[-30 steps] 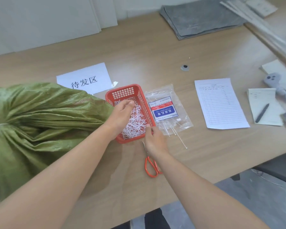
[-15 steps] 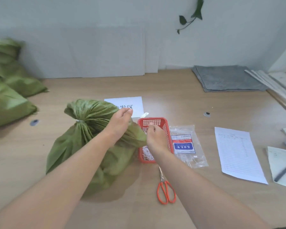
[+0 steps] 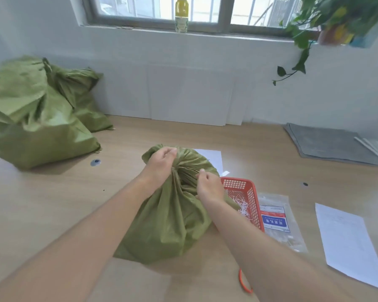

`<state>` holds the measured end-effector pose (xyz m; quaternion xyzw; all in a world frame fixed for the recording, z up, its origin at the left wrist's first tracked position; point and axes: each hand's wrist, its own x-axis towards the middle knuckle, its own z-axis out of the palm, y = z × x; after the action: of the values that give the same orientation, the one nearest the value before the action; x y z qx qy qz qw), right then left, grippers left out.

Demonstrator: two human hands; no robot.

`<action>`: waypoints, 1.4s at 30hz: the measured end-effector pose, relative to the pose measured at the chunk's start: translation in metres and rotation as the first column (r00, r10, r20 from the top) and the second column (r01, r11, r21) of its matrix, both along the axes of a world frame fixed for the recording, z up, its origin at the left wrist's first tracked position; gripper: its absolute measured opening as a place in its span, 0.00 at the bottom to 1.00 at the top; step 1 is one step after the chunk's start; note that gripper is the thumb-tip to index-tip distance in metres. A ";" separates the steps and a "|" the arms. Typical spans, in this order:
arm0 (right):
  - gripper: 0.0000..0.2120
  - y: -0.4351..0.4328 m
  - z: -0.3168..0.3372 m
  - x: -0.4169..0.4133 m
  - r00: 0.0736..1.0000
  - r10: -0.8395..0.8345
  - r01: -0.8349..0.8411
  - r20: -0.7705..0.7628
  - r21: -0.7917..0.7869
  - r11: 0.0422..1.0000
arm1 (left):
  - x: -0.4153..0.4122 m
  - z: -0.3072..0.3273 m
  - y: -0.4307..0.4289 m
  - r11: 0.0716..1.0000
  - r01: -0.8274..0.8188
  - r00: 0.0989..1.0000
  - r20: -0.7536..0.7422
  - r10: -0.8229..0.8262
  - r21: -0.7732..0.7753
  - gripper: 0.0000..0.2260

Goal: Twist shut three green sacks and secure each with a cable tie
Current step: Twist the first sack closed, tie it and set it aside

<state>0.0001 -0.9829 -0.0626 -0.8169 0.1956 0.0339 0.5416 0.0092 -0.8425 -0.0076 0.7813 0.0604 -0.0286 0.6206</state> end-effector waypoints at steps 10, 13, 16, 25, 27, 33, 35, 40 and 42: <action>0.19 0.054 0.022 -0.008 0.998 0.004 -0.007 -0.059 -0.057 0.998 | 0.007 -0.003 0.049 0.999 0.031 0.971 -0.237 -0.025 0.021 0.14; 0.11 0.055 0.019 0.001 0.989 0.061 -0.067 -0.137 -0.037 0.997 | 0.015 -0.008 0.048 1.000 0.028 0.937 -0.348 -0.029 -0.008 0.18; 0.13 0.057 0.011 0.016 0.976 0.102 -0.085 -0.195 0.098 0.992 | 0.025 -0.021 0.047 0.999 0.049 0.881 -0.471 -0.036 0.015 0.30; 0.29 0.068 0.037 0.083 0.962 0.226 -0.140 -0.153 0.435 0.889 | 0.078 -0.011 0.039 0.976 -0.216 0.864 -0.473 0.173 -0.036 0.41; 0.28 0.071 0.049 0.102 0.970 0.223 -0.151 -0.098 0.480 0.864 | 0.096 -0.001 0.043 0.961 -0.277 0.873 -0.421 0.247 -0.010 0.41; 0.25 0.078 0.082 0.155 0.978 0.206 -0.182 0.011 0.516 0.837 | 0.152 0.041 0.048 0.948 -0.303 0.925 -0.269 0.268 -0.099 0.30; 0.23 0.077 0.096 0.175 0.982 0.184 -0.175 0.038 0.533 0.828 | 0.173 0.053 0.048 0.946 -0.298 0.933 -0.249 0.260 -0.129 0.30; 0.14 0.061 0.134 0.231 0.986 0.146 -0.169 0.085 0.490 0.855 | 0.229 0.086 0.032 0.967 -0.222 0.966 -0.166 0.200 -0.123 0.29; 0.12 0.049 0.145 0.257 0.987 0.112 -0.153 0.114 0.476 0.866 | 0.258 0.094 0.021 0.973 -0.180 0.978 -0.128 0.162 -0.146 0.28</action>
<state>0.2572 -0.9335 0.0821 -0.6681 0.1020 0.0850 0.7321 0.2671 -0.8214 0.0862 0.7190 0.1609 -0.0243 0.6757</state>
